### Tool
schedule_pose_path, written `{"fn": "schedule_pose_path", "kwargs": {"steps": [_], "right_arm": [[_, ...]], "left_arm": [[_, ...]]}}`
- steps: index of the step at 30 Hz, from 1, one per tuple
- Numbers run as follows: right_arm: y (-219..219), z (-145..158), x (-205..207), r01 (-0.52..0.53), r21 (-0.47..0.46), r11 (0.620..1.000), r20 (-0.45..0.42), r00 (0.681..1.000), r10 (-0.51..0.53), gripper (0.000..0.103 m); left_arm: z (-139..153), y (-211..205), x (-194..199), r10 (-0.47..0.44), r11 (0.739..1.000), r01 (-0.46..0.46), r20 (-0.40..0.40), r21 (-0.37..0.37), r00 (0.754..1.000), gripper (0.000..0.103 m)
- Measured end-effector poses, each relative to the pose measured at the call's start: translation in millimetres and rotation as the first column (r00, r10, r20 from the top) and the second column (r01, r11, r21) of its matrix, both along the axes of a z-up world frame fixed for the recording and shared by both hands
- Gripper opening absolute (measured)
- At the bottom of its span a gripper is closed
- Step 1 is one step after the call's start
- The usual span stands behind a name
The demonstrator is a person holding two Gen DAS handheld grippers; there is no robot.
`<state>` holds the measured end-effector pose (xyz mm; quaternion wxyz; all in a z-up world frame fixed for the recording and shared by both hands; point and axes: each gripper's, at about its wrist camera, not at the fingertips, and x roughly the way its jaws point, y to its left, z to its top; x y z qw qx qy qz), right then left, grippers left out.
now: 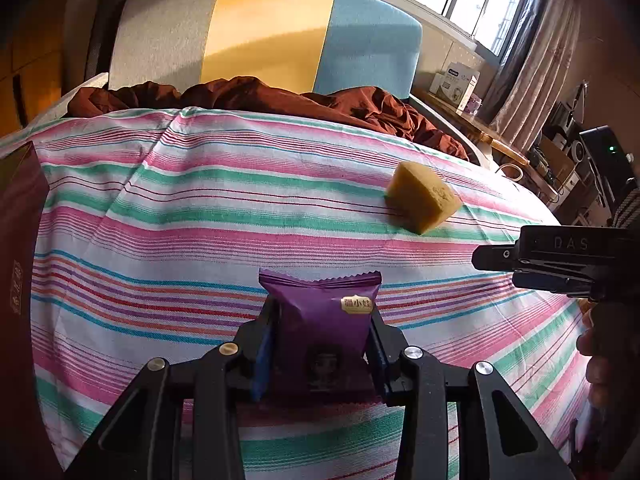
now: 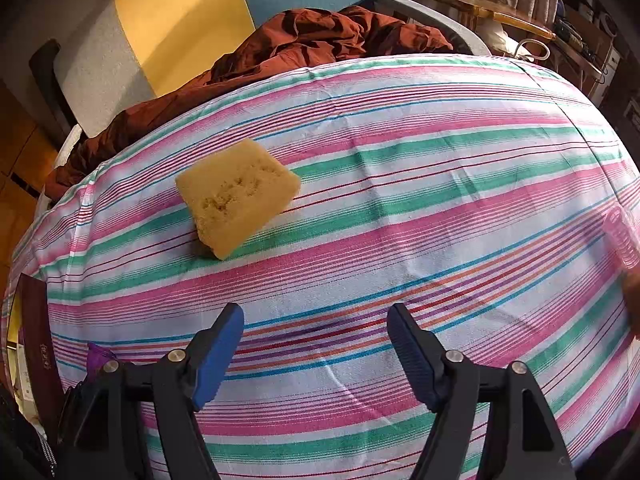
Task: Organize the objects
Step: 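Grasp the yellow sponge with the right tool while the left tool holds the purple packet, then put the purple packet in the tray with the left tool while the right holds the sponge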
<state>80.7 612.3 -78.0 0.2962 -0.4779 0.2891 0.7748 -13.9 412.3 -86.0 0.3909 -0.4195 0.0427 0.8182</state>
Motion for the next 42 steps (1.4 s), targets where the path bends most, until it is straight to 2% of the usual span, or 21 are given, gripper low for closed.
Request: {"fn": "schedule_pose_path", "kwargs": {"steps": [4, 6, 9, 13, 17, 20, 22, 24, 29, 32, 34, 39, 42], "right_arm": [[-6, 0, -14, -0.066, 0.057, 0.996, 0.030, 0.998, 0.064, 0.080], [-7, 2, -28, -0.113, 0.100, 0.988, 0.055, 0.993, 0.108, 0.086], [0, 10, -47, -0.145, 0.150, 0.978, 0.066, 0.988, 0.136, 0.087], [15, 11, -82, -0.194, 0.138, 0.971, 0.070, 0.980, 0.186, 0.089], [16, -3, -111, -0.249, 0.153, 0.956, 0.155, 0.962, 0.226, 0.089], [16, -13, -114, -0.252, 0.155, 0.955, 0.194, 0.956, 0.221, 0.087], [14, -10, -106, -0.237, 0.134, 0.962, 0.157, 0.964, 0.216, 0.072], [7, -7, -95, -0.232, 0.129, 0.964, 0.160, 0.964, 0.210, 0.068], [-28, -8, -40, -0.236, 0.032, 0.971, 0.197, 0.954, 0.226, 0.066], [-45, -11, 2, -0.182, -0.011, 0.983, 0.167, 0.969, 0.181, 0.067], [-52, -11, 20, -0.145, -0.004, 0.989, 0.154, 0.978, 0.144, 0.067], [-62, -12, 14, -0.168, 0.062, 0.984, 0.195, 0.969, 0.153, 0.068], [-63, -12, 14, -0.184, 0.069, 0.980, 0.192, 0.967, 0.168, 0.068]], "left_arm": [[0, 2, 1, 0.000, 1.000, 0.000, -0.010, -0.008, 1.000, 0.041], [0, 3, 2, 0.000, 1.000, -0.001, -0.014, -0.011, 1.000, 0.041], [0, 2, 2, 0.000, 1.000, -0.001, -0.013, -0.007, 1.000, 0.041], [0, 0, 2, 0.000, 1.000, 0.000, -0.013, -0.002, 1.000, 0.041], [0, -1, 2, 0.000, 1.000, 0.000, -0.014, 0.002, 1.000, 0.041], [0, -1, 2, 0.000, 1.000, 0.000, -0.017, 0.002, 1.000, 0.041], [0, -2, 2, 0.000, 1.000, 0.000, -0.020, 0.000, 1.000, 0.041], [0, -1, 4, 0.000, 1.000, 0.000, -0.025, -0.003, 1.000, 0.041], [0, -1, 3, 0.000, 1.000, 0.000, -0.024, -0.001, 1.000, 0.041], [0, -2, 4, 0.000, 1.000, 0.000, -0.028, -0.005, 1.000, 0.041], [0, -3, 3, -0.001, 1.000, 0.000, -0.025, -0.003, 1.000, 0.041], [1, -3, 2, -0.001, 1.000, 0.001, -0.018, 0.000, 1.000, 0.041], [1, 0, 4, -0.002, 1.000, 0.001, -0.030, -0.016, 1.000, 0.041]]}}
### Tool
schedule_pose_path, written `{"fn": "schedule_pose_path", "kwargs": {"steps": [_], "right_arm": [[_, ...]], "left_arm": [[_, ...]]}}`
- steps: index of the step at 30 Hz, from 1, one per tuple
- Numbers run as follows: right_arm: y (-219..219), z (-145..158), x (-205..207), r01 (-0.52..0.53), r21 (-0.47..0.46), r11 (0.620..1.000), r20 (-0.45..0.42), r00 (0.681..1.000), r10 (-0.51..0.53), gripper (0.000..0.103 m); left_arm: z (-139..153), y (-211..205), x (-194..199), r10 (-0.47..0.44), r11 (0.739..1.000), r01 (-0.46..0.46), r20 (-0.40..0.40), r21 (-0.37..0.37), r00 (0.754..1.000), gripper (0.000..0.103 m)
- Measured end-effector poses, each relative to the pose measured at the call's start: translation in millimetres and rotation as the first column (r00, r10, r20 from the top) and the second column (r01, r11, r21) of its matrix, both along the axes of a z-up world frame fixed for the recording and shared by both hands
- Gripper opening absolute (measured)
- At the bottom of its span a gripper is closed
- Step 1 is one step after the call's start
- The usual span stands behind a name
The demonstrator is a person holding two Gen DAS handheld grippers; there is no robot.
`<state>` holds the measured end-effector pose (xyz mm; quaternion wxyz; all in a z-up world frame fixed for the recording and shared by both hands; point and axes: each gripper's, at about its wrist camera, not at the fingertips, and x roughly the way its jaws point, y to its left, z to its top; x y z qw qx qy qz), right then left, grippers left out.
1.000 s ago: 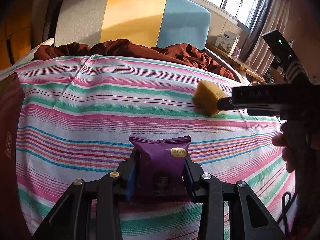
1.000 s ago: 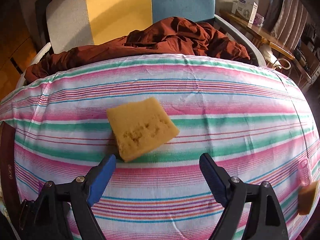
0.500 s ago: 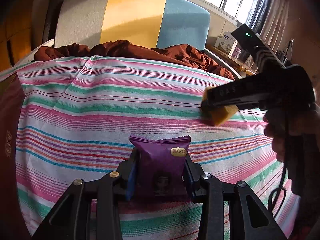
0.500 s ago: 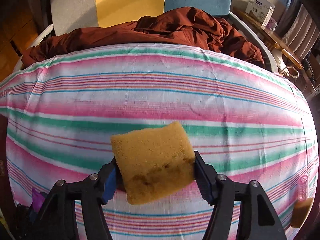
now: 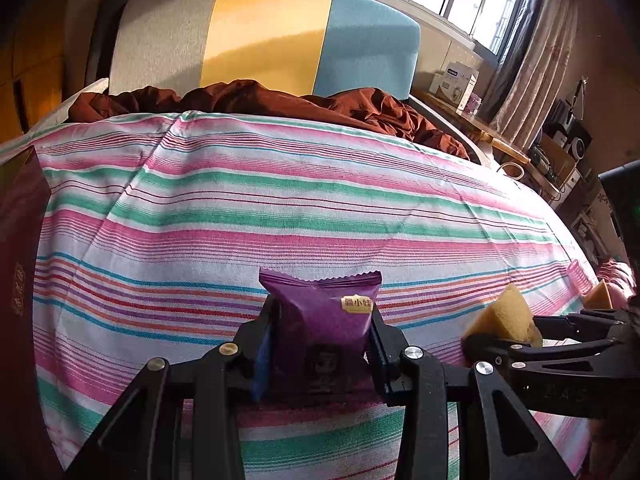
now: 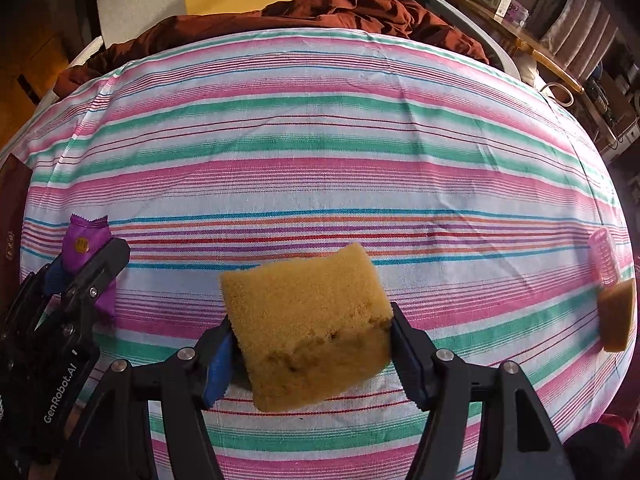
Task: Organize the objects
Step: 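Put the purple packet in the tray with the left tool while the right holds the sponge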
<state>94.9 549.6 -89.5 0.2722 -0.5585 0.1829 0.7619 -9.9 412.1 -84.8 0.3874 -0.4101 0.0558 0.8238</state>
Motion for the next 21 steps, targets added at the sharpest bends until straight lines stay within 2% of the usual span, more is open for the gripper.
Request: {"fn": "schedule_pose_path", "kwargs": {"steps": [6, 12, 17, 21], "right_arm": [[6, -1, -8, -0.040, 0.025, 0.999, 0.004, 0.999, 0.040, 0.068], [4, 3, -14, -0.072, 0.033, 0.997, -0.015, 0.997, 0.073, 0.067], [-13, 2, -27, -0.172, 0.005, 0.985, -0.030, 0.985, 0.172, 0.067], [-25, 0, -34, -0.233, 0.001, 0.973, -0.025, 0.972, 0.233, 0.067]], "left_arm": [[1, 4, 6, 0.002, 0.999, -0.004, -0.043, -0.048, 0.999, 0.039], [4, -14, 20, 0.022, 0.997, -0.026, -0.060, -0.069, 0.998, 0.039], [4, -32, 33, 0.018, 0.997, -0.023, -0.060, -0.075, 0.998, 0.039], [4, -47, 49, -0.005, 0.995, -0.004, -0.094, -0.096, 0.996, 0.039]]}}
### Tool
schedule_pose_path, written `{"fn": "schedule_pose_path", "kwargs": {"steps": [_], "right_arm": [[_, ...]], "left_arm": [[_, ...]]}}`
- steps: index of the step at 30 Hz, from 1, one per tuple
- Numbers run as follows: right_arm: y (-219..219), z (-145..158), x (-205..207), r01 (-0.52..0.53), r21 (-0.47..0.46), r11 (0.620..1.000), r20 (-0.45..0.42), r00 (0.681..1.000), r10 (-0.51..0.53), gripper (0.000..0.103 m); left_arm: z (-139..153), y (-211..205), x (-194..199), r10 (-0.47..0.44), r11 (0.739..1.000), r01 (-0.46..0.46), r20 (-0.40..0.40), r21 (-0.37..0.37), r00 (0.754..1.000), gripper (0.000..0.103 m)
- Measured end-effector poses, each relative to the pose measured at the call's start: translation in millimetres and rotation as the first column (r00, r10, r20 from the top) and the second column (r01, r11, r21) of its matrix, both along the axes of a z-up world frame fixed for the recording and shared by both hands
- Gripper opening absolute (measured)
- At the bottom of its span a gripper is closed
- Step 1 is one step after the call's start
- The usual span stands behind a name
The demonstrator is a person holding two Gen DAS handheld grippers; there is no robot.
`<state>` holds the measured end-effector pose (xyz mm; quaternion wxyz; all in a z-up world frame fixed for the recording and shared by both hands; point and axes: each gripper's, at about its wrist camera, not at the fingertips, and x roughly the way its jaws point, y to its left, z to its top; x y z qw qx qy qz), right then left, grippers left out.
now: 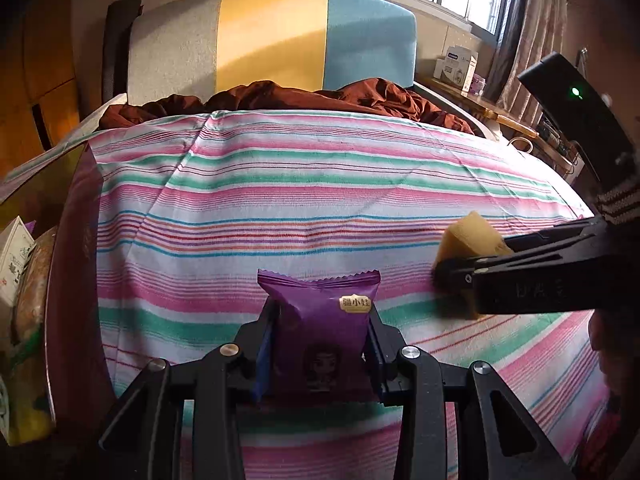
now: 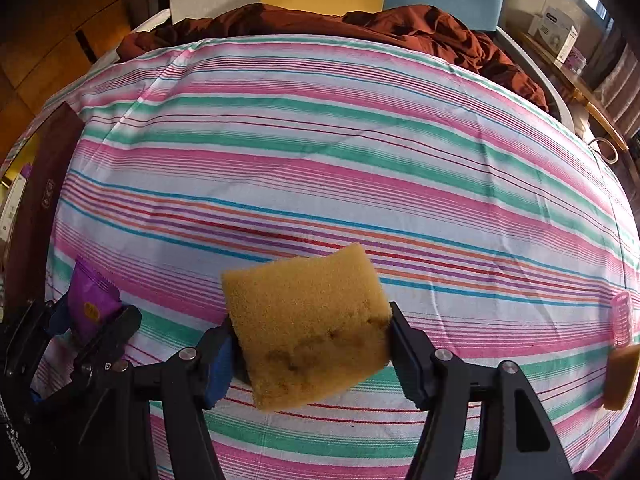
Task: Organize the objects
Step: 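Put the purple packet in the tray with the left tool while the right holds the sponge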
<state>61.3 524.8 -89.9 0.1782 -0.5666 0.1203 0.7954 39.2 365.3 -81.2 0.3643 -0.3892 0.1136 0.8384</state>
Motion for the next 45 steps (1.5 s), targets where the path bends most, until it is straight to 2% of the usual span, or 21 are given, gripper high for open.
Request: {"fn": "schedule_pose_path", "kwargs": {"steps": [5, 19, 28, 36, 40, 45], "right_arm": [[2, 0, -2, 0.006, -0.007, 1.000, -0.004, 1.000, -0.006, 0.067], [2, -3, -7, -0.005, 0.017, 1.000, -0.006, 1.000, 0.006, 0.068], [5, -4, -3, -0.010, 0.028, 1.000, -0.006, 1.000, 0.010, 0.068], [8, -5, -5, -0.013, 0.038, 0.999, -0.006, 1.000, 0.013, 0.068], [10, -7, -5, -0.015, 0.047, 0.999, -0.006, 1.000, 0.015, 0.068], [8, -7, -4, -0.018, 0.058, 0.998, -0.003, 1.000, 0.018, 0.068]], "left_arm": [[-2, -12, 19, -0.048, 0.998, 0.046, -0.071, -0.033, 0.996, 0.037], [5, -32, 22, -0.016, 0.999, 0.015, -0.027, -0.040, 1.000, 0.034], [41, -52, 33, -0.015, 1.000, 0.016, -0.095, 0.009, 0.995, 0.035], [70, -81, 22, 0.049, 0.998, -0.045, -0.116, 0.040, 0.992, 0.035], [76, -100, 9, 0.094, 0.995, -0.090, -0.109, 0.041, 0.990, 0.035], [84, -144, -16, 0.181, 0.983, -0.176, -0.101, 0.057, 0.978, 0.035]]}}
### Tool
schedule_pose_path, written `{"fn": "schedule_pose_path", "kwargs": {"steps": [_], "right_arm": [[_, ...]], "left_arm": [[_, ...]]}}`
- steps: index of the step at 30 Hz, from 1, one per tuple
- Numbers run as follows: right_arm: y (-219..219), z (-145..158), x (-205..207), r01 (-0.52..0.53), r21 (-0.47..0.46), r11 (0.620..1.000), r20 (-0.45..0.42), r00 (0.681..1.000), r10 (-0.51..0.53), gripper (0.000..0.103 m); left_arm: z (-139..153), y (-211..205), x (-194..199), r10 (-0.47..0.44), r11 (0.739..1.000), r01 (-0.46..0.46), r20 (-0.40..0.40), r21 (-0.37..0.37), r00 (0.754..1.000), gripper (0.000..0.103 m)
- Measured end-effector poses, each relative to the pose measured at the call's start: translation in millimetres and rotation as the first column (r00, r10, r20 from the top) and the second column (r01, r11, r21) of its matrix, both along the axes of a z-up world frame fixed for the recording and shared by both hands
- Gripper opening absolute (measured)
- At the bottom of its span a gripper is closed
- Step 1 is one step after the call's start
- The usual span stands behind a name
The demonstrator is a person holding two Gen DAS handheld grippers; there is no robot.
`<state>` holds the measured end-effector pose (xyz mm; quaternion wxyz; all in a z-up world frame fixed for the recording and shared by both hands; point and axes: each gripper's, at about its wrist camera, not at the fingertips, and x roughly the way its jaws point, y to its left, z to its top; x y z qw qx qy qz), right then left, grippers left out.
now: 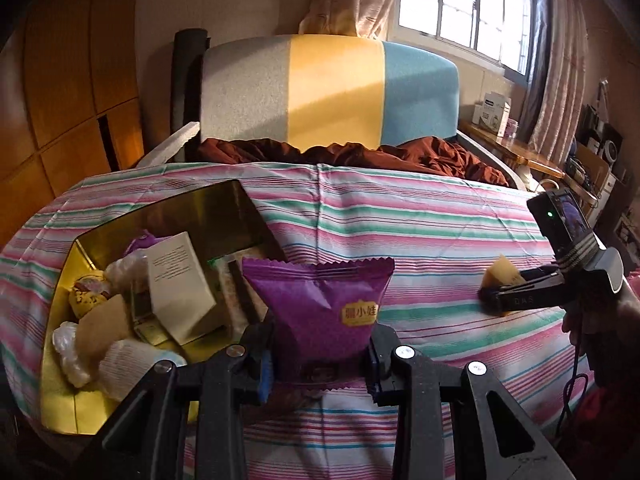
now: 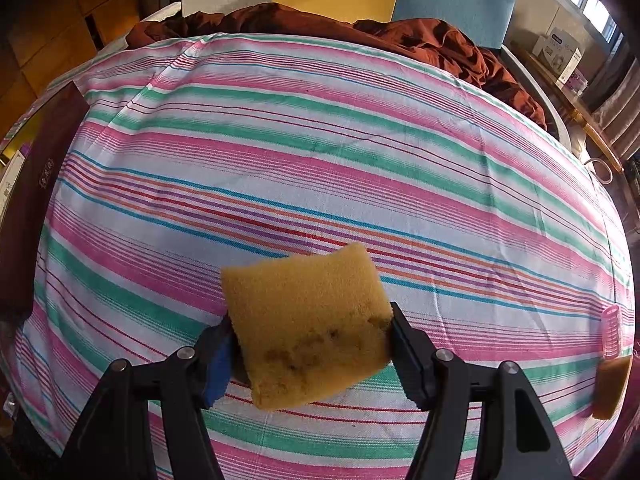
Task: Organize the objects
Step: 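Put the purple packet in the tray with the left tool while the right holds the sponge, then lower the yellow sponge into the gold tray and open the right tool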
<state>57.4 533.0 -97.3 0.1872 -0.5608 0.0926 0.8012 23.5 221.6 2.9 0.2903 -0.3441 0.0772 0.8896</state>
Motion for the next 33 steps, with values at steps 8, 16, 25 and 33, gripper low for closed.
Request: {"fn": "schedule_pose_path", "kwargs": {"steps": [8, 16, 25, 33], "right_arm": [[-5, 0, -2, -0.010, 0.030, 1.000, 0.008, 1.000, 0.010, 0.068], [-10, 2, -1, -0.012, 0.046, 0.999, 0.011, 1.000, 0.011, 0.068], [-32, 12, 5, -0.004, 0.085, 0.996, 0.023, 1.000, 0.002, 0.067], [-102, 60, -17, -0.109, -0.012, 0.994, -0.171, 0.980, 0.106, 0.067]], "left_arm": [[-4, -96, -90, 0.245, 0.967, -0.252, 0.132, 0.039, 0.960, 0.035], [-34, -120, -151, 0.350, 0.934, -0.356, 0.226, -0.018, 0.909, 0.039], [-32, -136, -132, 0.374, 0.927, -0.375, 0.161, -0.029, 0.913, 0.056], [-14, -151, -84, 0.360, 0.932, -0.359, 0.025, -0.039, 0.933, 0.060]]}}
